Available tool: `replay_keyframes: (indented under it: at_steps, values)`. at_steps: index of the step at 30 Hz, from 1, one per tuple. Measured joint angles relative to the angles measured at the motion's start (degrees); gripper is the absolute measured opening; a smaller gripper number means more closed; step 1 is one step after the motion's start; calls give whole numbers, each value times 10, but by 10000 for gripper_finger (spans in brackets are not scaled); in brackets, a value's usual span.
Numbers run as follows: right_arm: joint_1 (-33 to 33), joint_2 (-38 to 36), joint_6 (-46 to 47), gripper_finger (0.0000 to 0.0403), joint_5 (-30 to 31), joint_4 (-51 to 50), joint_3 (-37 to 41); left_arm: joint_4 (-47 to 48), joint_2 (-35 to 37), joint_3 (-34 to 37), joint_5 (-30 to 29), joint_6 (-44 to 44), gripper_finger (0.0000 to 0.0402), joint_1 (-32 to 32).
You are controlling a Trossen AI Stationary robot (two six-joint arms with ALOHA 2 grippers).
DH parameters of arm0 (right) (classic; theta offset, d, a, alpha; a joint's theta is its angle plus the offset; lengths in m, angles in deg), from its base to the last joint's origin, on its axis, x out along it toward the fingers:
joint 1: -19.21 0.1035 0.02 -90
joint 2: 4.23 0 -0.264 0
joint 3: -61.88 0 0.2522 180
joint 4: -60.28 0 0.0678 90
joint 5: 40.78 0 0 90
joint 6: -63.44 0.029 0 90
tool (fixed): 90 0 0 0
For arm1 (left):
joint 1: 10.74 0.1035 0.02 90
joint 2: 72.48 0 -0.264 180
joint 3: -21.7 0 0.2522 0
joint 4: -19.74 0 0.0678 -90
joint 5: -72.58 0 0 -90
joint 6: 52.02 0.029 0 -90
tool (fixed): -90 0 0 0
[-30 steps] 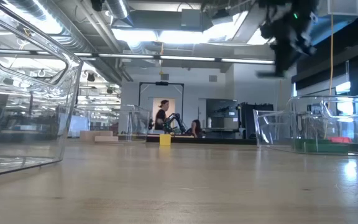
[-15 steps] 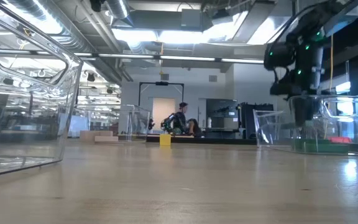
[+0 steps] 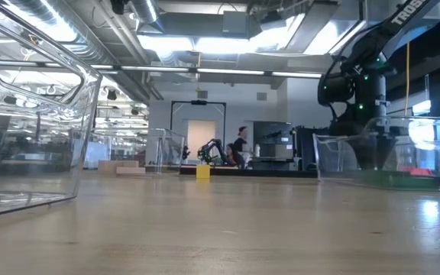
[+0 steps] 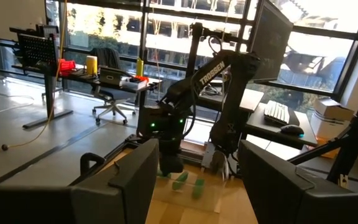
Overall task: Sort & place blocks by color
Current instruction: Put the green block into the top right transparent bin, then put the yellow block into the bottom left transparent bin
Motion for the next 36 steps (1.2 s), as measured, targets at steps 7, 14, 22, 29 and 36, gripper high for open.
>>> replay_keyframes:
  at_steps: [7,14,22,29,36]
  values:
    - [0,-35,-40,218,-24,-31,-14,0,0,0,-9,0,213,0]
    - [34,-165,-43,214,-124,10,-45,0,0,0,-14,0,213,0]
    - [170,-307,1,214,-169,275,-45,0,0,0,2,-3,213,0]
    - [273,-309,-62,214,-153,468,-45,0,0,0,73,-48,213,0]
    - [294,-303,-84,214,-114,487,-45,1,0,0,79,-72,213,0]
